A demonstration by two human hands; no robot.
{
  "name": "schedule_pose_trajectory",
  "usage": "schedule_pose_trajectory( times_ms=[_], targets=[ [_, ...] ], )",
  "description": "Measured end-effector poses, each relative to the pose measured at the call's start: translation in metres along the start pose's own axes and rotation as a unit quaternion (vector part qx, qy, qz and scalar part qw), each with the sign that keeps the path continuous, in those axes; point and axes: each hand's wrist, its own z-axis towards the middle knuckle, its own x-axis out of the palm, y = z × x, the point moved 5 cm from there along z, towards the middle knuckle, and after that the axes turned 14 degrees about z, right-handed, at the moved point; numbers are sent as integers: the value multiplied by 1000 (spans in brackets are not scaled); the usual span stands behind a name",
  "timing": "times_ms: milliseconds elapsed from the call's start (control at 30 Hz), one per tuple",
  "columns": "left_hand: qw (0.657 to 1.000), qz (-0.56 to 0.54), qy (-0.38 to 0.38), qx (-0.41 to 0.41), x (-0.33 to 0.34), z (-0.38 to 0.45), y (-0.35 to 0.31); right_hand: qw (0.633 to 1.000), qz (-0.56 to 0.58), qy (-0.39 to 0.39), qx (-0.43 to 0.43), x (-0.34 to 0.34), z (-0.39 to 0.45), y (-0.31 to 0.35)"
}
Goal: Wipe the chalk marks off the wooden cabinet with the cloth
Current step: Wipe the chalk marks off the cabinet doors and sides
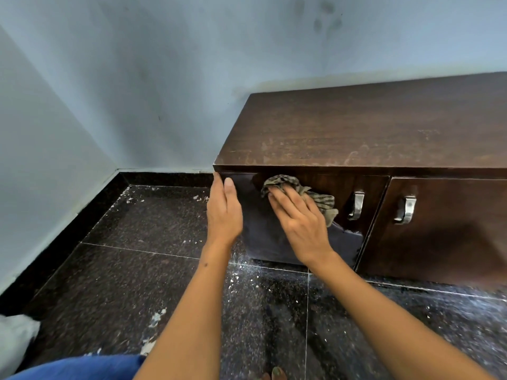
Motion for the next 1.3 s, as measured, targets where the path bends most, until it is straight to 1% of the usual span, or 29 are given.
schedule_pose_trajectory(
  times_ms=[67,100,267,333,400,500,533,600,667,733,800,867,1000,1067,1133,1233,1300],
  targets=[
    [997,50,18,55,0,-5,0,1000,3,-25,13,-5,4,-3],
    [995,67,24,70,-1,-7,1,1000,4,-28,11,-5,7,-2],
    [992,79,11,100,-14,-4,0,999,3,17,-42,3,11,7],
    [981,145,18,131,-18,-1,-1,999,-5,31,-44,2,6,4],
    [961,227,25,155,-25,2,3,1000,-6,13,-26,-1,4,1],
    [935,292,14,203,-38,12,0,1000,-3,-1,-10,0,14,7],
    [920,318,22,229,-40,17,-3,1000,-5,8,-18,3,18,12],
    [876,385,47,287,-42,23,-7,999,-4,32,-38,8,21,17],
    [836,439,60,323,-44,26,-6,998,-4,42,-44,8,18,15],
    [817,466,61,334,-44,28,-1,999,-7,23,-34,6,12,10],
    [816,470,54,333,-42,28,2,1000,-6,-4,-10,5,11,10],
    [820,463,52,331,-40,27,1,1000,1,-6,8,11,19,19],
    [805,480,54,344,-43,30,3,997,18,72,-34,29,30,35],
    [805,480,52,345,-44,30,2,995,19,91,-44,29,23,29],
    [815,468,45,339,-44,29,1,997,12,69,-36,24,14,22],
    [827,451,43,334,-42,26,0,999,6,31,-4,22,22,24],
    [823,453,45,339,-43,26,-1,998,12,59,-14,29,33,35]
  ],
)
